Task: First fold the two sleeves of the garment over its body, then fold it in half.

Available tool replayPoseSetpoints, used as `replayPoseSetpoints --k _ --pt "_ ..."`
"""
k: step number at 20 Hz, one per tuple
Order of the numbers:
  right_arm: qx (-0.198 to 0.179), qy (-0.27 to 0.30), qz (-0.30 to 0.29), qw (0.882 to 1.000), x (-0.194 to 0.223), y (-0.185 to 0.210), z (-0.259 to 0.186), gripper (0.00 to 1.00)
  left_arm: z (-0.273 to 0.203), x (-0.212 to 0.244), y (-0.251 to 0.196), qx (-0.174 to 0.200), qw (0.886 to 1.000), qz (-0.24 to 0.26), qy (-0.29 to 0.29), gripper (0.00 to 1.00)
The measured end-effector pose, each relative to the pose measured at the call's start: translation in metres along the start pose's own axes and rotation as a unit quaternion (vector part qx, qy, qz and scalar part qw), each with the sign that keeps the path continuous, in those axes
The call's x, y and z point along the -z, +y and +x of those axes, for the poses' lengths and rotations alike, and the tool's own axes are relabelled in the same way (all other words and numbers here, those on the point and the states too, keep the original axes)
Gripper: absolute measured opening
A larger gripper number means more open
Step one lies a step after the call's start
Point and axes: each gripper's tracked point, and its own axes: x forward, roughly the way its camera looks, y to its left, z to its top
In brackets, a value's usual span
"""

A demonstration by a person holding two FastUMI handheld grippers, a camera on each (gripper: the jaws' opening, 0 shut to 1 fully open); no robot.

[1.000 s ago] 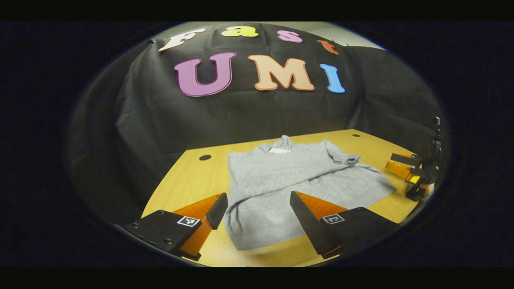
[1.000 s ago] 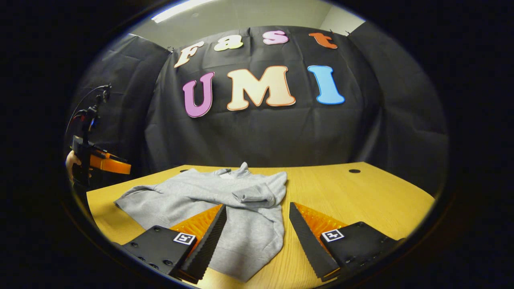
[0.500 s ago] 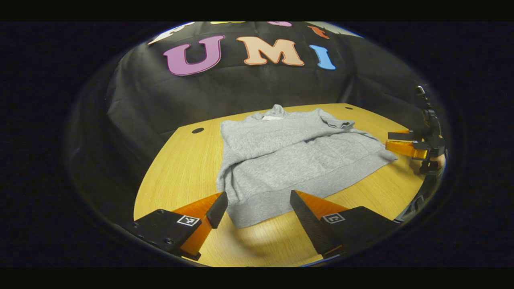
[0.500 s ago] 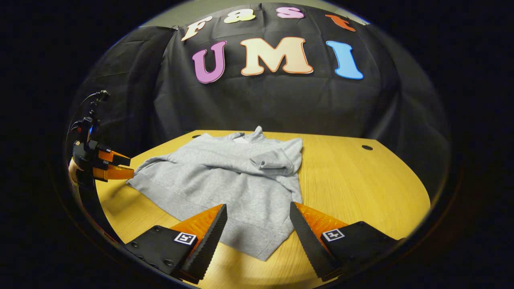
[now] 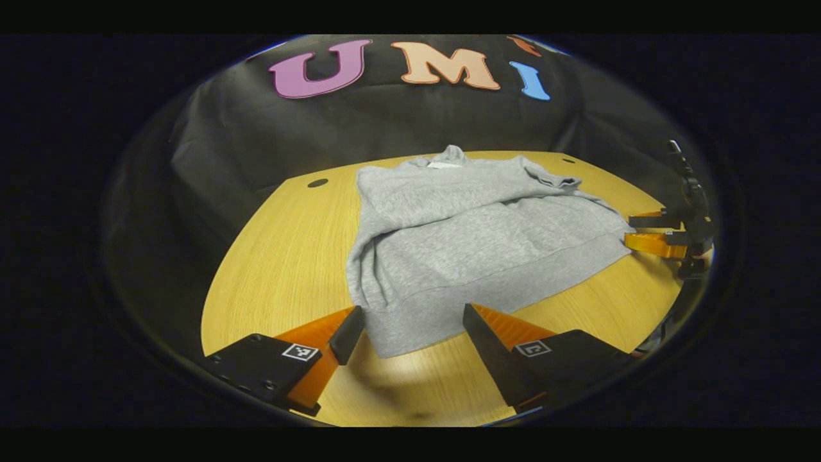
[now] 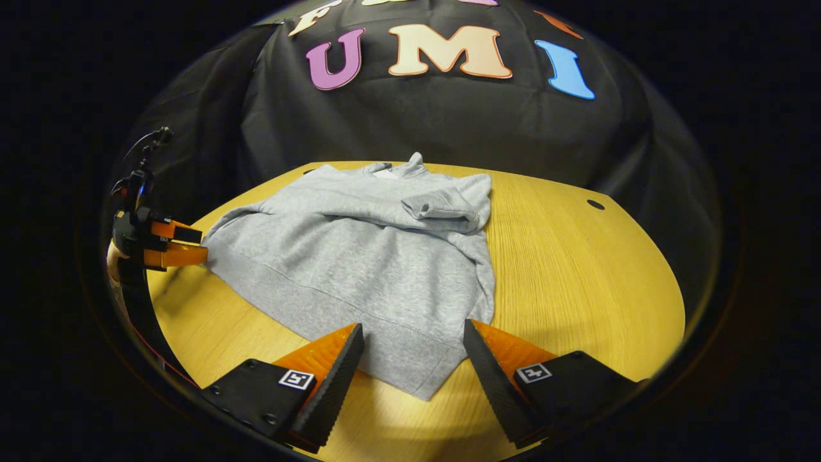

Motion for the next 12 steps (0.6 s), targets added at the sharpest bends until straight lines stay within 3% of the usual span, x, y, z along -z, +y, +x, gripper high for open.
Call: replayPoseSetpoints --k 9,11,12 --pt "-0.014 0.003 0.009 1.0 0.005 0.001 0.0 0.97 0.006 0.007 -0.003 0.019 0.999 -0.037 0.0 0.96" --pt "-0.022 0.001 0.008 1.0 0.006 0.007 -0.001 0.93 0.006 0.006 -0.007 0.027 0.999 -0.037 -0.009 0.94" --pt "-0.025 0.0 0.006 1.0 0.005 0.01 -0.002 0.85 0.004 0.007 -0.01 0.034 0.999 -0.035 -0.013 0.88"
